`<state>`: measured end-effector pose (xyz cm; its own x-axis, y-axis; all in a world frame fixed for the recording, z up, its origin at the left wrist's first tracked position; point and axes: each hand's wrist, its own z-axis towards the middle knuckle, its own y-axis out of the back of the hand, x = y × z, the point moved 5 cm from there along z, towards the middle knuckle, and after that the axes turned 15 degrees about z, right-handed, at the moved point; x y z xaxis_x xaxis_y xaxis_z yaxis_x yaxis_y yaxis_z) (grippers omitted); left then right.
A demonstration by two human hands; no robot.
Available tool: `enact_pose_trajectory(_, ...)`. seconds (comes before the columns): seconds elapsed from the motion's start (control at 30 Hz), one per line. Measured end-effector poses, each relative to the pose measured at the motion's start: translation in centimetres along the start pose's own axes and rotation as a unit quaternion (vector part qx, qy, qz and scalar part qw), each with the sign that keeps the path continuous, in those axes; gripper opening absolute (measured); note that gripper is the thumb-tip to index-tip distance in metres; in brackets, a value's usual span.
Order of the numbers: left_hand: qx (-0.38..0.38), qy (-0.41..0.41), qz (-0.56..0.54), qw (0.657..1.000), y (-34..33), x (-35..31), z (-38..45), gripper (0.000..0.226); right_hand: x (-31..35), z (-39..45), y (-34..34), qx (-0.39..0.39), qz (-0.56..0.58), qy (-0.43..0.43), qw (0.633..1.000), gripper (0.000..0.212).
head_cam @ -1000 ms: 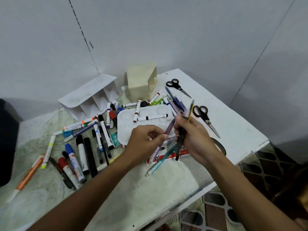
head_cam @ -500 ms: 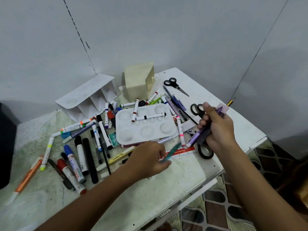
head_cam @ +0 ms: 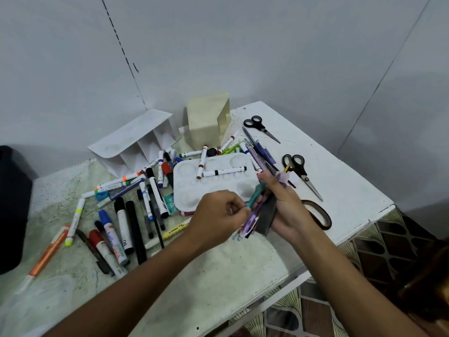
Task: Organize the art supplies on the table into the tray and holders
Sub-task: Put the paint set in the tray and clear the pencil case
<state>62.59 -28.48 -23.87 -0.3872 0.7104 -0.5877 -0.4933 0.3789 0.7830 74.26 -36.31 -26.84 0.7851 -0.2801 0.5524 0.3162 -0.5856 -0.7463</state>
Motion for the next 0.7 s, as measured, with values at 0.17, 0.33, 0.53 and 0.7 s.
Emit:
enact_pose_trajectory(0.17, 0.026, 0.002, 0.031, 0.999, 1.0, 0.8, -0.6, 0.012, -2.2, 0.3, -2.7, 0.047, -0.030, -0.011, 0.998, 0.022)
enact_pose_trajectory(0.33, -0.019, 0.018, 0.050, 0.998, 3.7, 3.0, -1.9, 0.012, -4.2, 0.2, -5.2, 0.083, -0.038, -0.036, 0.995, 0.006)
enact_pose_trajectory(0.53, -0.151, 0.260, -0.356, 0.885, 7.0, 7.1, -4.7, 0.016, -5.0, -0.8, -10.8, 0.169, 0.035, 0.041, 0.984, 0.008)
enact_pose_trajectory(0.7, -0.128, 0.292, -0.687, 0.653, 8.0, 7.8, -6.6, 0.054, -8.9, -3.1, -15.2, 0.215, 0.013, 0.055, 0.975, 0.012)
